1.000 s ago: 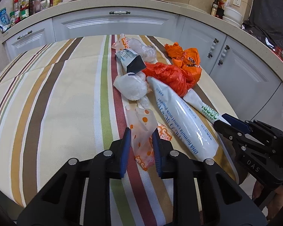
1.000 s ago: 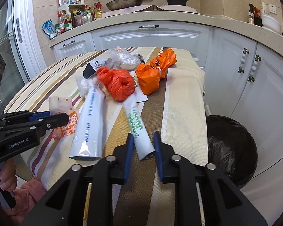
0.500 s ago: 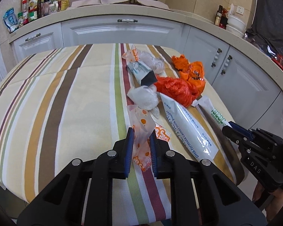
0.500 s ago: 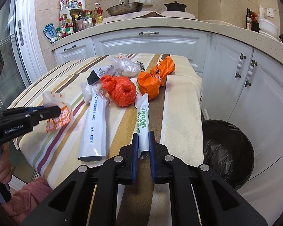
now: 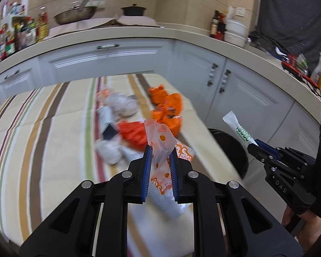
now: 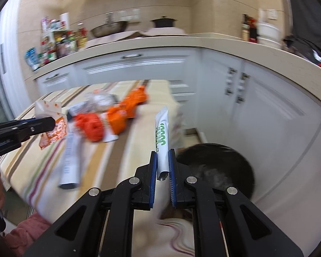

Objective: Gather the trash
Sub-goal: 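Release the dotted bag into the bin with left tool while right tool releases the tube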

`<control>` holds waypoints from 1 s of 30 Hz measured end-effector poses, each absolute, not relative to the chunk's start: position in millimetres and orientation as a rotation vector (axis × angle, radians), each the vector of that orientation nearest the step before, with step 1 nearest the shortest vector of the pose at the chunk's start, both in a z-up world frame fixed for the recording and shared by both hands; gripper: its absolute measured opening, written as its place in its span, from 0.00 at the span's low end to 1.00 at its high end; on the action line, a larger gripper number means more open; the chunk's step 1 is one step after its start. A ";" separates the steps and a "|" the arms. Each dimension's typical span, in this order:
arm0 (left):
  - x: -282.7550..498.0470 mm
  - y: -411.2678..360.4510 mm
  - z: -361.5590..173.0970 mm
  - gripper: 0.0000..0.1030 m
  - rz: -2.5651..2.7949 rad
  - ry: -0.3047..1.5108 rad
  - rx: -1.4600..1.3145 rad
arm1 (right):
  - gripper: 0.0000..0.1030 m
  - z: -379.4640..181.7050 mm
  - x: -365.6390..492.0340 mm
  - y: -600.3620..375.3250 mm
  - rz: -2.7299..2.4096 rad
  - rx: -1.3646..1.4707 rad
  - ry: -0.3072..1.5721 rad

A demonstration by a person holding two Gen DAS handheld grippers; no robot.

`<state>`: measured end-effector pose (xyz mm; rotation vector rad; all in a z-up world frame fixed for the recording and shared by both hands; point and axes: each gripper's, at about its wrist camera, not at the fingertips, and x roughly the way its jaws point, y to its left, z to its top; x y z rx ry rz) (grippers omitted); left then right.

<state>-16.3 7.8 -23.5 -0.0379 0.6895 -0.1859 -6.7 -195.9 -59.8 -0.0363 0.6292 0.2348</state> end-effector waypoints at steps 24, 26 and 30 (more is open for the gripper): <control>100.5 -175.7 -68.0 0.47 -0.290 0.767 0.196 | 0.44 -99.2 50.0 -309.9 -0.051 0.063 0.635; 102.2 -176.2 -69.5 0.49 -0.283 0.771 0.197 | 0.48 -101.7 52.7 -313.5 -0.071 0.077 0.631; 98.1 -166.2 -65.7 0.56 -0.270 0.771 0.188 | 0.49 -99.1 51.0 -313.5 -0.069 0.106 0.635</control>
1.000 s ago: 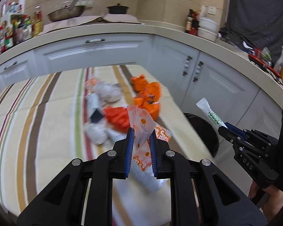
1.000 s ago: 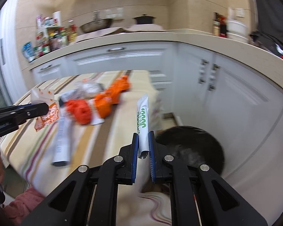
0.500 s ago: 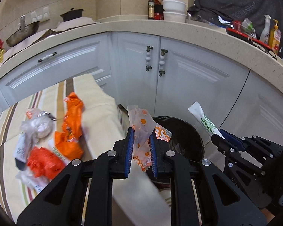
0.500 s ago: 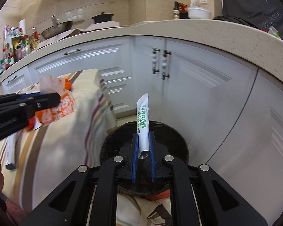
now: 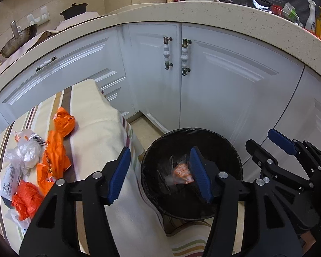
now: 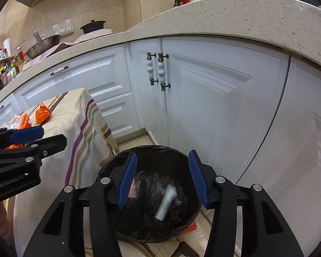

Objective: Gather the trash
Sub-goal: 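Release the dotted bag into the bin with left tool while right tool releases the tube, then grasp the long blue-lettered tube with right tool while left tool returns over table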

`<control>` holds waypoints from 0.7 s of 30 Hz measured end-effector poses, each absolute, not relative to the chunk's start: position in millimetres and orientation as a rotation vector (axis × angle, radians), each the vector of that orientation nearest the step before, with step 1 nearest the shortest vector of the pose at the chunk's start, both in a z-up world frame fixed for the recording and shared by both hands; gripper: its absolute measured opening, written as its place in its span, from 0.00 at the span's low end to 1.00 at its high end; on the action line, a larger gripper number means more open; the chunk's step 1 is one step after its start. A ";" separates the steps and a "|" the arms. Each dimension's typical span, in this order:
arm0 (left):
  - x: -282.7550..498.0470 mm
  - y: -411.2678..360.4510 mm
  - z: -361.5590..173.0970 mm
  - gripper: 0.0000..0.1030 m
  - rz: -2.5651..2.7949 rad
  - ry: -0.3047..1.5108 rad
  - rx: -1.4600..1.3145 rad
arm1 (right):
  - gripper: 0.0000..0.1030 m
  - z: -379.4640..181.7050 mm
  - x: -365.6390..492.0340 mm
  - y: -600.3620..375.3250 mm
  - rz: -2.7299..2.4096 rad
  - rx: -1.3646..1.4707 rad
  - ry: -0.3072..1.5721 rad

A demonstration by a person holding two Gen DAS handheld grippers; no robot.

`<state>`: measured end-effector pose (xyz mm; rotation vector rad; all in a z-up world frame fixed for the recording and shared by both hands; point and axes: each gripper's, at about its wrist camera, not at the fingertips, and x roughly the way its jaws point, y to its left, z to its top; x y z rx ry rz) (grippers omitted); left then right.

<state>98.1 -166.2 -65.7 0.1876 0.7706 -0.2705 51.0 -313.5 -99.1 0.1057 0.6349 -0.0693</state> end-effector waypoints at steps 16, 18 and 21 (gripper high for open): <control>16.4 -15.2 -32.6 0.60 -0.073 0.713 0.045 | 0.57 -55.0 13.6 -196.9 0.183 0.020 0.567; 6.2 9.0 -32.7 0.61 -0.021 0.713 0.029 | 0.57 -53.6 10.7 -179.4 0.226 0.001 0.567; -8.4 42.5 -35.8 0.61 0.060 0.715 0.004 | 0.57 -55.2 3.8 -148.0 0.301 -0.029 0.572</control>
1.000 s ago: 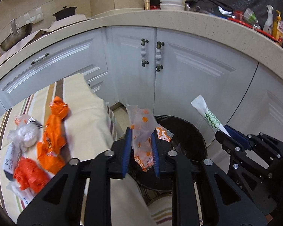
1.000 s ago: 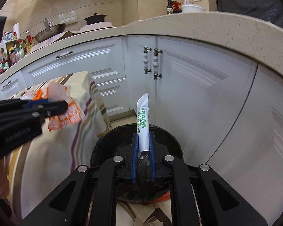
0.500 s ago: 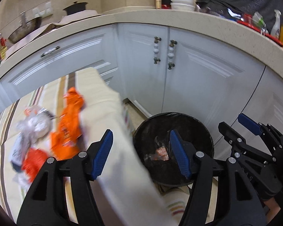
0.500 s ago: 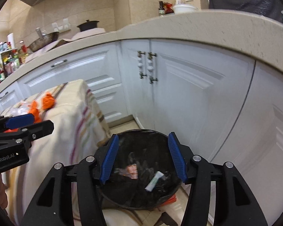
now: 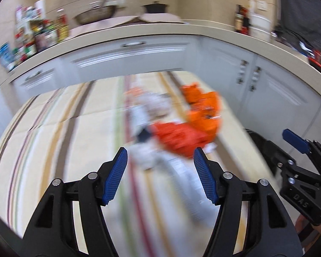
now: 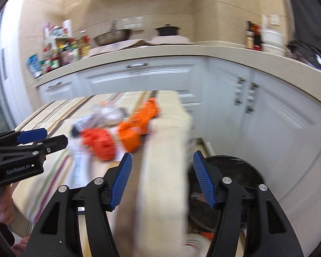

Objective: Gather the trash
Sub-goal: 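Grasp the long blue-lettered tube with right tool while left tool returns over table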

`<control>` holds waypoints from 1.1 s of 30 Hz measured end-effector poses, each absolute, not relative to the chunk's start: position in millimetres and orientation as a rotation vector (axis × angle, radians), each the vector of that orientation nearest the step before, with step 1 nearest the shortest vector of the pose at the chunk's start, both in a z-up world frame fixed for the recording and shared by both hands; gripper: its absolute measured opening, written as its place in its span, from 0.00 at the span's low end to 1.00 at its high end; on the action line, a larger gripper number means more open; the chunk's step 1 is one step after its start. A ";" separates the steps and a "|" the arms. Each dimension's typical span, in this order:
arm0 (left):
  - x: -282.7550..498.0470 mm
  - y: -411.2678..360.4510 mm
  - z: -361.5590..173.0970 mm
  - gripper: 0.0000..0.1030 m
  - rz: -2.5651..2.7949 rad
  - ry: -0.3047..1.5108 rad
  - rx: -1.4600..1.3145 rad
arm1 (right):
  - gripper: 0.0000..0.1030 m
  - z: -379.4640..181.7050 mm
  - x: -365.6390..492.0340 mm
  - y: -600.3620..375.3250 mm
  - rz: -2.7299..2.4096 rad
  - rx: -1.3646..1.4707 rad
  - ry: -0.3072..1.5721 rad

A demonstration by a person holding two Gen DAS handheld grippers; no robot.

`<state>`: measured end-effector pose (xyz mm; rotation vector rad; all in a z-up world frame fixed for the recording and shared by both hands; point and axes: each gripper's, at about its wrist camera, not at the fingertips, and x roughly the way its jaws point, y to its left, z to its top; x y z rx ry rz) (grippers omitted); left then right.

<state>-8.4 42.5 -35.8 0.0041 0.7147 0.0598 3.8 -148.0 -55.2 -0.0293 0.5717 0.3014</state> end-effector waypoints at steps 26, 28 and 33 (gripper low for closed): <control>-51.8 113.2 -67.4 0.61 0.165 0.768 -0.105 | 0.23 -94.1 -23.6 -64.0 0.506 -0.165 0.666; -49.2 107.1 -66.9 0.61 0.155 0.769 -0.097 | 0.23 -93.1 -26.1 -66.7 0.505 -0.159 0.663; -41.1 93.0 -65.8 0.61 0.131 0.770 -0.083 | 0.22 -88.9 -31.8 -76.5 0.495 -0.150 0.657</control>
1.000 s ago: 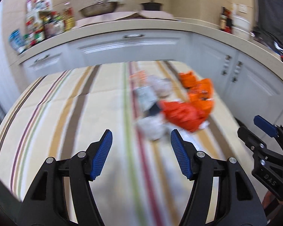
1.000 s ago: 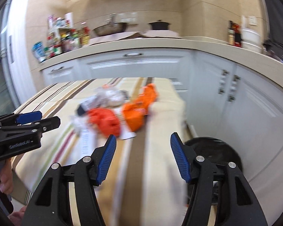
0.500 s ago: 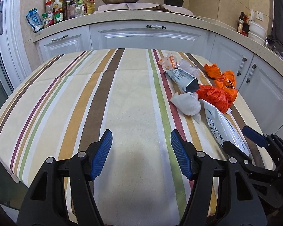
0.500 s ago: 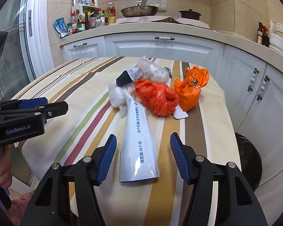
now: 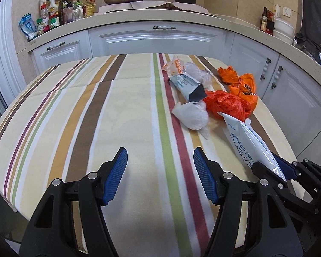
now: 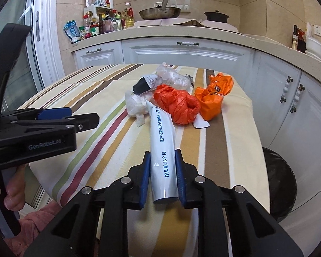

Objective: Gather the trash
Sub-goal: 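Grasp the long blue-lettered tube with right tool while left tool returns over table, then grasp the white plastic bag with left tool while right tool holds the tube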

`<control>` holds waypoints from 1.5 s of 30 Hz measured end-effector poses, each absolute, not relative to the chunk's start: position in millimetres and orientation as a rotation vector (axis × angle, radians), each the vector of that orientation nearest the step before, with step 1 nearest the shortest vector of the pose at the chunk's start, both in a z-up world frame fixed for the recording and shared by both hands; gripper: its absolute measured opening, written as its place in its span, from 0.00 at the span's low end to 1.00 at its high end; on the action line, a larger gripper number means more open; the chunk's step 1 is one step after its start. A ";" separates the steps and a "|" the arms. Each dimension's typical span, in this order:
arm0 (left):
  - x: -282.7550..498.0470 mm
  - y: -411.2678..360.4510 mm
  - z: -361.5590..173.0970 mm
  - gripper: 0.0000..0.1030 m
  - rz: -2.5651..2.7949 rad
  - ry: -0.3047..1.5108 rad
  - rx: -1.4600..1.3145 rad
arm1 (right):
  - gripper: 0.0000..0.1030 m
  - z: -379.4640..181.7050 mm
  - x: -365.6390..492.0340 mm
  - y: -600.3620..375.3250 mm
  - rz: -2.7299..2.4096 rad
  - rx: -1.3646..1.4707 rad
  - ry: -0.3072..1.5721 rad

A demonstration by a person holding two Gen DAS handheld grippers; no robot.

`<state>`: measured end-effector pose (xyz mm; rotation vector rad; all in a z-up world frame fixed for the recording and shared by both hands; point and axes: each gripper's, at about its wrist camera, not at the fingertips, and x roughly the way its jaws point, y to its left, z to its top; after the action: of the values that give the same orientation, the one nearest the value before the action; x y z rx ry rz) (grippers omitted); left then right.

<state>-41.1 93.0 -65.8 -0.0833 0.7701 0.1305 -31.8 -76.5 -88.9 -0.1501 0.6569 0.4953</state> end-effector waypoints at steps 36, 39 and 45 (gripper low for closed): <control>42.8 55.4 -83.8 0.35 0.114 0.833 -0.036 | 0.22 -64.4 15.9 -165.6 0.281 -0.022 0.585; 41.0 53.5 -85.8 0.29 0.106 0.829 -0.014 | 0.22 -66.5 17.2 -164.9 0.279 -0.024 0.590; 31.5 52.2 -82.7 0.25 0.094 0.820 0.003 | 0.22 -65.4 17.1 -167.7 0.262 -0.022 0.587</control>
<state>31.5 52.2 -82.7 0.0027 0.8202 0.0944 17.1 -167.7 -65.4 -0.0216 0.5865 0.2619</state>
